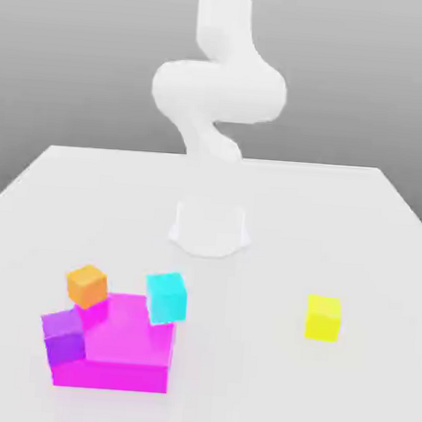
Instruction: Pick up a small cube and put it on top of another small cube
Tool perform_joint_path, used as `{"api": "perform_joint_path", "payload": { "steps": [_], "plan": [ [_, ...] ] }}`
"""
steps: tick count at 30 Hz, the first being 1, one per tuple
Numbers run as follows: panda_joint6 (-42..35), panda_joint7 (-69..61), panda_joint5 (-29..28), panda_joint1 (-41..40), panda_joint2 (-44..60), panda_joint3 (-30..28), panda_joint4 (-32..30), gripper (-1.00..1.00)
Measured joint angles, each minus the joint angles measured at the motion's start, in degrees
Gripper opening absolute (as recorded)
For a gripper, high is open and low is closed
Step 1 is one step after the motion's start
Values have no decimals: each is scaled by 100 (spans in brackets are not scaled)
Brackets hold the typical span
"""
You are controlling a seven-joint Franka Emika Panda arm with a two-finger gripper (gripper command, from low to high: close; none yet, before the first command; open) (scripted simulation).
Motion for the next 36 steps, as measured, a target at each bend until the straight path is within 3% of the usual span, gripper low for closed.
{"api": "perform_joint_path", "payload": {
  "steps": [17,20,25,26,32,36],
  "plan": [
    [2648,-3746,160,2588,3470,486,-2933,0],
    [3284,-3882,-101,2835,4302,561,-3084,0],
    [4161,-3707,-401,3142,5369,120,-2942,0],
    [4285,-3692,-420,3190,5518,66,-2917,-100],
    [4337,-3668,-448,3210,5592,41,-2904,-100],
    [3870,-3750,-340,3076,5027,203,-3002,-100]
  ]
}}
